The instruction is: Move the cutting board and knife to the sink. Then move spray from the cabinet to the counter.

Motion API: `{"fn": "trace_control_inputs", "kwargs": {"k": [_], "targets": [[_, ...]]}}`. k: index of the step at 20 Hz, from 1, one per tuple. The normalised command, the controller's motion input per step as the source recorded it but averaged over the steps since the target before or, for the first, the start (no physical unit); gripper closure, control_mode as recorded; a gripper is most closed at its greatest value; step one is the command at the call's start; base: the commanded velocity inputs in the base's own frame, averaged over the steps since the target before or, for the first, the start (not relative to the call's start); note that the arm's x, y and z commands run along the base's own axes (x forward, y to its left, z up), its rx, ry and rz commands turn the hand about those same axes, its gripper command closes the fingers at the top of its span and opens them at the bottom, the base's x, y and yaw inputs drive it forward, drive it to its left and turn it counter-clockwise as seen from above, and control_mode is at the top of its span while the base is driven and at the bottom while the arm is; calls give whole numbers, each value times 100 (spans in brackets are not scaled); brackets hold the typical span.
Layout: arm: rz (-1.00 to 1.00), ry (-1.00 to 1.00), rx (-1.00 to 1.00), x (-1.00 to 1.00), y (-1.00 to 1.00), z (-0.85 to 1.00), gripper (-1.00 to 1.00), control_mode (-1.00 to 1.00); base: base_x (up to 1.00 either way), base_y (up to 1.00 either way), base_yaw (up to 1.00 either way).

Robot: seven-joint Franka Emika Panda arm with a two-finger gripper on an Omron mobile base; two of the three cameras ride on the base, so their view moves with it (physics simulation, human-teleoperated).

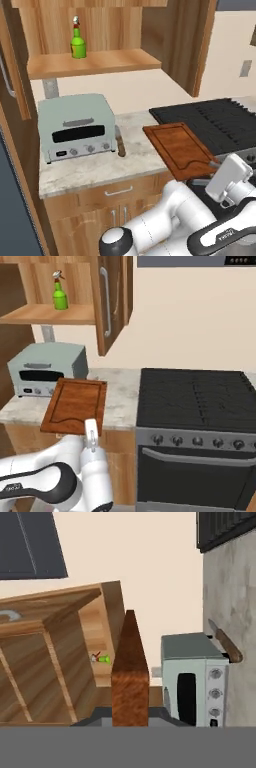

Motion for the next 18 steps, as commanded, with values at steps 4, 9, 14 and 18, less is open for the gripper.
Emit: {"fn": "trace_control_inputs", "kwargs": {"k": [4, 9, 14, 18], "targets": [[0, 0, 0, 0, 0, 0, 100, 100, -4, 8, -76], [0, 0, 0, 0, 0, 0, 100, 100, -1, 7, -82], [0, 0, 0, 0, 0, 0, 100, 100, 0, 2, -90], [0, 0, 0, 0, 0, 0, 100, 100, 0, 2, -96]]}}
